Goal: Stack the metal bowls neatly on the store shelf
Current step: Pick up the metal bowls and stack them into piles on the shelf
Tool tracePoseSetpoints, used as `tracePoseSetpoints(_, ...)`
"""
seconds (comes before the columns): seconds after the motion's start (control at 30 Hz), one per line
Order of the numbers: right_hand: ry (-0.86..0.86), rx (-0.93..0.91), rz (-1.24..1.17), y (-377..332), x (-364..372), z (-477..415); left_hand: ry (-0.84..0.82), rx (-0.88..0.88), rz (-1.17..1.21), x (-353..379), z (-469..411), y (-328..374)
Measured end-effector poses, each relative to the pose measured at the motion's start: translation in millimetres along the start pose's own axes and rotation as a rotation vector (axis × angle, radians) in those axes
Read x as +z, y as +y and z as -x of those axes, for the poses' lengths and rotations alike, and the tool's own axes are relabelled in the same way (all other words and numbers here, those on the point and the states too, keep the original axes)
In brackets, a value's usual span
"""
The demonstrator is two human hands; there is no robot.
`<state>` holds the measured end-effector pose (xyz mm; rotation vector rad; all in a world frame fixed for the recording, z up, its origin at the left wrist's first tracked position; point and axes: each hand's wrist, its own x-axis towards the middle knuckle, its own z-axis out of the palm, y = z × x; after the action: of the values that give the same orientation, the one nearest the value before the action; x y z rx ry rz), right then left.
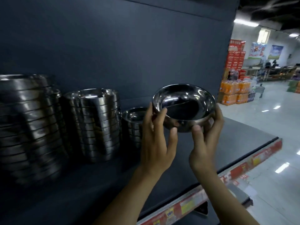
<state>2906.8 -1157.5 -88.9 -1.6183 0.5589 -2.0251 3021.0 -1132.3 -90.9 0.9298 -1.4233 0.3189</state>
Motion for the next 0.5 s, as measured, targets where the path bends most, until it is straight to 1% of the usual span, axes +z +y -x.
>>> tracePoseSetpoints(0.1, -0.029, -0.001, -0.065, 11.8, 35.0, -11.4, 0.074, -0.023, -0.115, -11.6, -7.9, -10.7)
tracePoseSetpoints(0.17, -0.06, 0.015, -0.074, 23.1, 51.9, -17.4, 0.096, -0.036, -0.184, -15.5, -10.7, -17.0)
tracePoseSetpoints(0.37, -0.165, 0.135, -0.127, 61.1, 69.0, -22.7, 0.088, -0.105, -0.303, -12.0, -9.1, -26.8)
tracePoseSetpoints(0.5, -0.278, 0.237, -0.138, 71.2, 68.4, -18.7, 0.057, -0.164, -0.386, -8.3, -7.3, -31.1)
